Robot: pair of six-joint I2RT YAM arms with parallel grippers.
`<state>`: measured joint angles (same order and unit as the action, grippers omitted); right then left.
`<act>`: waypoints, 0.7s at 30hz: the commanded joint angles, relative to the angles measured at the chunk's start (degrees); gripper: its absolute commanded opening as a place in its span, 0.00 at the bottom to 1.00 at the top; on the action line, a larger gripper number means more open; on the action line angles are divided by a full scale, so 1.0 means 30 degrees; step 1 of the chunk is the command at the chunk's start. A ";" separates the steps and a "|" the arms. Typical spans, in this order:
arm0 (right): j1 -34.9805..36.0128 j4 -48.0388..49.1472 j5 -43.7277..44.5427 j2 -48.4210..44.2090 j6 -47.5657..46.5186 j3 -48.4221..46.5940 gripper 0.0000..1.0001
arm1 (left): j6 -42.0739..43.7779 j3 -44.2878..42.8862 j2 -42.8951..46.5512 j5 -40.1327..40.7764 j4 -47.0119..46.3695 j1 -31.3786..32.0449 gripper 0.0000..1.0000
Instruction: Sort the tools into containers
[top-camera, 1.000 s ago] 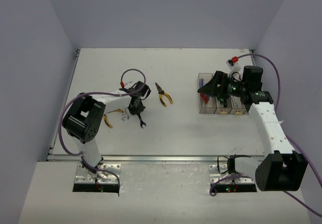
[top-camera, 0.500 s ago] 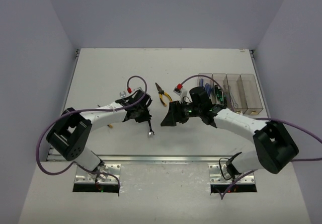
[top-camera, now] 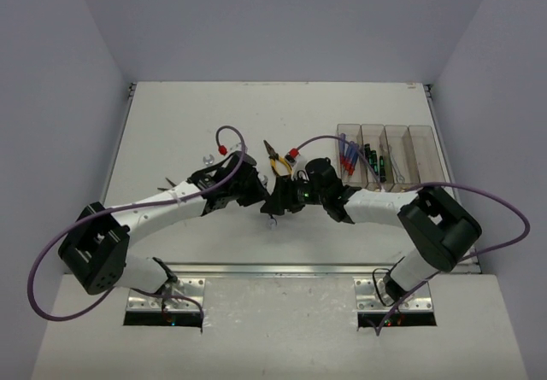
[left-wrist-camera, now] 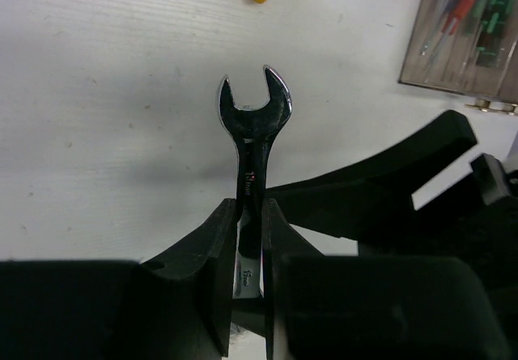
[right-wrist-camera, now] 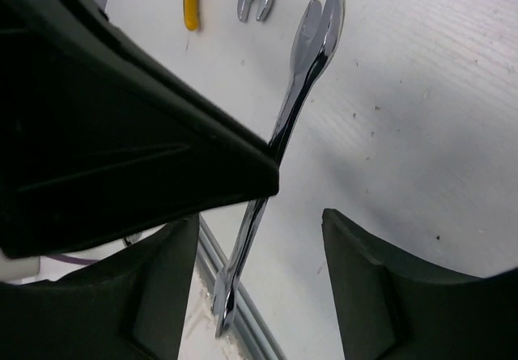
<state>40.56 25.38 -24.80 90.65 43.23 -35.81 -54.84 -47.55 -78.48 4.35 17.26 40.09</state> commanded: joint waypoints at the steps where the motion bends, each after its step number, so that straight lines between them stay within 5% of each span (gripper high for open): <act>1: 0.0576 0.2251 0.0377 0.0767 0.0675 -0.1091 0.58 | -0.0967 -0.0075 0.1100 -0.0288 -0.1647 0.0288 0.00; 2: 0.0617 0.2362 0.0323 0.0861 0.0742 -0.1101 0.50 | -0.0985 -0.0106 0.1127 -0.0348 -0.1756 0.0288 0.00; 5: 0.0659 0.2357 0.0573 0.0852 0.0859 -0.1047 0.03 | -0.0897 -0.0193 0.1193 -0.0400 -0.1827 0.0313 0.00; 6: 0.0659 0.2173 0.0809 0.0651 0.0817 -0.1023 0.00 | -0.0786 -0.0300 0.1216 -0.0264 -0.1676 0.0298 0.08; 7: 0.0659 0.1912 0.1106 0.0547 0.0716 -0.1013 0.00 | -0.0734 -0.0352 0.1227 -0.0192 -0.1465 0.0288 0.25; 9: 0.0633 0.0042 0.2681 -0.0226 0.0006 -0.1116 0.00 | -0.0373 -0.1022 0.1330 0.0685 0.0083 0.0288 0.92; 10: 0.0566 -0.0700 0.3276 -0.0627 -0.0335 -0.1151 0.00 | -0.0197 -0.1345 0.1386 0.1227 0.0277 0.0288 1.00; 14: -0.1414 -0.7492 0.5846 -0.3458 -0.3573 -0.2693 0.00 | 0.1755 -0.3849 0.2084 0.5378 0.4694 0.0089 1.00; 17: -0.4442 -1.3290 0.6149 -0.5082 -0.6223 -0.4646 0.00 | 0.4066 -0.4675 0.2533 0.5856 0.6155 -0.0268 1.00; 21: -0.9405 -1.7996 1.1302 -0.4789 -0.9155 -0.7699 0.00 | 0.5122 -0.4898 0.3025 0.6614 0.8396 -0.0416 1.00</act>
<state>22.89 -12.30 -6.83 77.36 27.26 -51.51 -45.61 -61.19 -71.63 19.48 34.15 39.50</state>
